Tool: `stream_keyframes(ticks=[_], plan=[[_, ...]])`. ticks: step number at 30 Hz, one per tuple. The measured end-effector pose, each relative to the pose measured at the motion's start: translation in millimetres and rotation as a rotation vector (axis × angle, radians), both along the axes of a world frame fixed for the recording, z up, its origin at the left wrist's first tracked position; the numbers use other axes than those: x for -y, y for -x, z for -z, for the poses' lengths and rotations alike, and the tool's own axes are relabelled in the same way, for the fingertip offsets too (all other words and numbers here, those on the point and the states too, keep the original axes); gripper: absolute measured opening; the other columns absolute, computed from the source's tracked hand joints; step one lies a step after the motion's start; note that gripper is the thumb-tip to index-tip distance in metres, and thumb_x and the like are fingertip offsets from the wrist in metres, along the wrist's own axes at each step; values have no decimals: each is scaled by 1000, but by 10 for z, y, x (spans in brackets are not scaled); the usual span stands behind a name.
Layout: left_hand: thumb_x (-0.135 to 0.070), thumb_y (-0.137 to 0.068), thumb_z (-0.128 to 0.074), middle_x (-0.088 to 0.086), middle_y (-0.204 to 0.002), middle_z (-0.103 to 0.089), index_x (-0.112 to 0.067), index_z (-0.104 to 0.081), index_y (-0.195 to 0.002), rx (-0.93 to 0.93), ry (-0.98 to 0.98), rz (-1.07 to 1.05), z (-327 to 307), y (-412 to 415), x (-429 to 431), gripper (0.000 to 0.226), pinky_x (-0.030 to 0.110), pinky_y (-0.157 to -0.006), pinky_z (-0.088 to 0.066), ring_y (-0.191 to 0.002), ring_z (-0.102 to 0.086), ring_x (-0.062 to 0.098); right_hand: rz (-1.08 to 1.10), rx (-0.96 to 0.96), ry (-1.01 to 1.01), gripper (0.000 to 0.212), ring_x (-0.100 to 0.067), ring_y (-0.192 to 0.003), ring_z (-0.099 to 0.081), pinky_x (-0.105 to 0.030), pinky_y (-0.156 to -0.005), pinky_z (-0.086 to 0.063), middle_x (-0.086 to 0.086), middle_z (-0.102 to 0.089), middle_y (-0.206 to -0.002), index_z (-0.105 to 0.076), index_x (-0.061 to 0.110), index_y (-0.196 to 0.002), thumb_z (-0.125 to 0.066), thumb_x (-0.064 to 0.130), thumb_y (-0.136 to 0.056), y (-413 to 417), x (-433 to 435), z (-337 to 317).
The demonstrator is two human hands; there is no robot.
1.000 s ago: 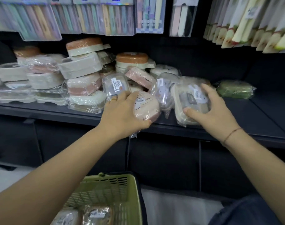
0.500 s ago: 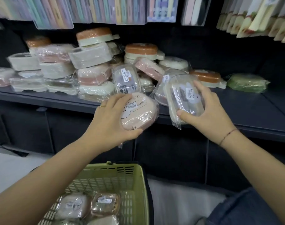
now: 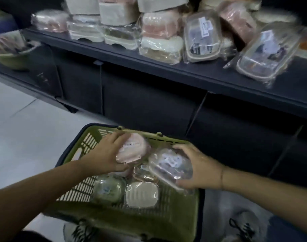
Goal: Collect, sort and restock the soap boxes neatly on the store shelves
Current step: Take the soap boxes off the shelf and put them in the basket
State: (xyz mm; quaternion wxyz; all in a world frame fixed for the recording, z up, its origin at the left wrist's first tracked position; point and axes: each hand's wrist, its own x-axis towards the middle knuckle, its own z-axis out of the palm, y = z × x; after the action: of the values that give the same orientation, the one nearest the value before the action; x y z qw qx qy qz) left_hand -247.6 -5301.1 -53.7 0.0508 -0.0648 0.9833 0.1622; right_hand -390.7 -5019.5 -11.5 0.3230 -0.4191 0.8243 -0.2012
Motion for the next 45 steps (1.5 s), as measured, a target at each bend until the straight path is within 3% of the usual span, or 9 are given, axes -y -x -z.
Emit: stream_keyframes(ticks=[5, 13, 18, 22, 31, 34, 38, 41, 45], plan=[[-68, -85, -52, 4, -162, -2, -26, 5, -156, 403, 186, 110, 788, -259, 195, 100, 41, -119, -6, -148, -6, 29, 34, 1, -153, 98, -21, -130, -43, -29, -102, -40, 2, -31, -150, -22, 27, -147, -77, 43, -69, -99, 631, 1193], [-45, -99, -43, 8, -158, 26, -27, 20, -151, 464, 351, 126, 1402, -222, 544, 83, 46, -108, 21, -142, 27, 30, 64, -120, -236, 96, -27, -138, -26, -36, -112, -28, 3, -22, -155, -20, 33, -152, -76, 42, -75, -74, 935, 1975], [-70, -89, -7, 7, -159, 25, -35, 17, -148, 357, 212, -7, 1673, -391, 564, 73, 45, -114, 22, -143, 27, 29, 602, 88, -237, 98, -36, -137, -33, -38, -98, -43, -5, -7, -159, -10, 33, -154, -69, 56, -79, -371, 879, 2080], [-85, -63, 26, 5, -155, 29, -36, 16, -148, 357, 133, -115, 1791, -398, 383, 99, 51, -119, 7, -145, 26, 30, 935, 288, -49, 89, -30, -144, -24, -44, -113, -32, -10, -17, -160, -15, 18, -154, -64, 48, -87, -468, 1075, 2256], [-89, -55, 27, 7, -156, 32, -31, 20, -150, 422, 123, -163, 1761, -337, 316, 112, 46, -113, 17, -140, 35, 30, 685, 183, -81, 72, -32, -127, -50, -44, -96, -44, -3, -41, -151, -8, 32, -153, -50, 43, -97, -370, 1216, 2150], [-91, -48, 27, 7, -159, 26, -31, 14, -153, 545, 135, -155, 1548, -222, 319, 122, 51, -116, 8, -144, 28, 30, 718, 193, -181, 77, -34, -130, -46, -49, -102, -42, -6, -35, -154, -3, 34, -153, -52, 48, -94, -356, 1253, 2101], [-74, -91, -18, 5, -164, -11, -27, -20, -155, 690, 180, -91, 1056, 45, 310, 80, 53, -118, -4, -150, -8, 26, 539, 123, -320, 80, -36, -137, -36, -47, -107, -38, -10, -22, -157, -9, 23, -153, -45, 59, -92, -212, 1211, 1659], [-89, -76, -9, 1, -127, -64, -26, -61, -127, 399, 108, -82, 567, 343, 146, 95, 33, -99, -42, -117, -58, 20, 300, 87, -136, 69, -28, -136, -39, -36, -108, -35, -9, -30, -154, -24, 20, -151, -44, 56, -96, 0, 1000, 883], [-80, -81, -18, -5, -102, -68, -21, -68, -111, -166, -70, 72, -361, 916, -477, 83, 24, -78, -41, -96, -62, 16, 199, -76, 253, 48, -15, -115, -55, -29, -98, -44, -2, -50, -131, -49, 17, -135, -54, 42, -95, 335, 389, -325]])
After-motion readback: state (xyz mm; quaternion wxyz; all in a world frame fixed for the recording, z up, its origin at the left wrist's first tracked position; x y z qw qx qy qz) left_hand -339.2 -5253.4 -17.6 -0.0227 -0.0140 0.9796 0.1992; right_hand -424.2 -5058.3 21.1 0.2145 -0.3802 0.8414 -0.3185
